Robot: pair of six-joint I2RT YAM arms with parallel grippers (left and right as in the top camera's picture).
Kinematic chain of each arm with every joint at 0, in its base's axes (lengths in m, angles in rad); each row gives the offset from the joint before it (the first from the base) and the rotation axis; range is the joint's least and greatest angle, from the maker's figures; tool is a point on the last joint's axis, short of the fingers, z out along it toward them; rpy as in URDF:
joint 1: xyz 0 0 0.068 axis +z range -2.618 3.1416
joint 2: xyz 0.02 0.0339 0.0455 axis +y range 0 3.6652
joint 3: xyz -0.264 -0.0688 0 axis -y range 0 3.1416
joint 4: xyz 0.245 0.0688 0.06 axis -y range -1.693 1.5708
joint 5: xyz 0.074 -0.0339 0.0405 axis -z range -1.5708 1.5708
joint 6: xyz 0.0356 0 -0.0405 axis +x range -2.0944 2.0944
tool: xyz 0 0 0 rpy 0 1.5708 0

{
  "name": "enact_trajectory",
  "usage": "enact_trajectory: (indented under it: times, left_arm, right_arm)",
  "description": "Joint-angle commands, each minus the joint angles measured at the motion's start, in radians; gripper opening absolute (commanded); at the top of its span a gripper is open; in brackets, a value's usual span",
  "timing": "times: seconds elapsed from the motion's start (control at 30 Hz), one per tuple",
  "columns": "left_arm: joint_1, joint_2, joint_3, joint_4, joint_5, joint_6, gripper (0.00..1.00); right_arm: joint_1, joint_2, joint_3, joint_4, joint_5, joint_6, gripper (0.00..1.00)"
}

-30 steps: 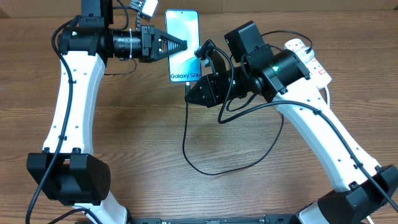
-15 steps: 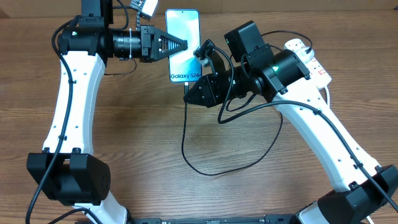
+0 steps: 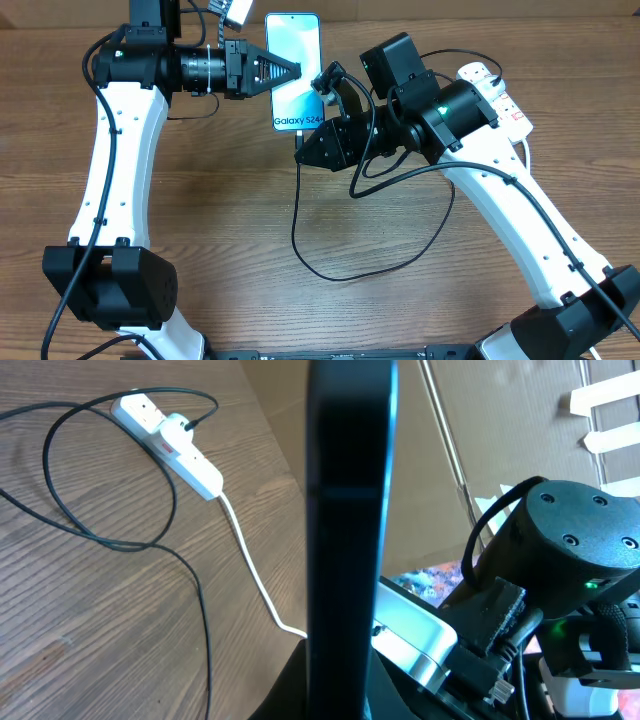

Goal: Plug charger to phone and switch on socket

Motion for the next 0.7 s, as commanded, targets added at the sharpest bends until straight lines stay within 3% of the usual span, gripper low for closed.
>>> enact_trajectory:
  times: [0.0,0.57,0.67]
  left_arm:
    - [-0.002,0.001,0.008,-0.003,0.077,0.026,0.04]
    - [-0.002,0.001,0.008,-0.006,0.080,0.041,0.04]
    - [-0.002,0.001,0.008,-0.005,0.139,0.079,0.04]
  right_arm:
    - [-0.010,-0.008,0.007,0.034,0.006,0.014,0.04]
    - [-0.053,-0.008,0.007,0.034,-0.006,0.023,0.04]
    - [-0.053,-0.008,0.007,0.035,-0.006,0.041,0.04]
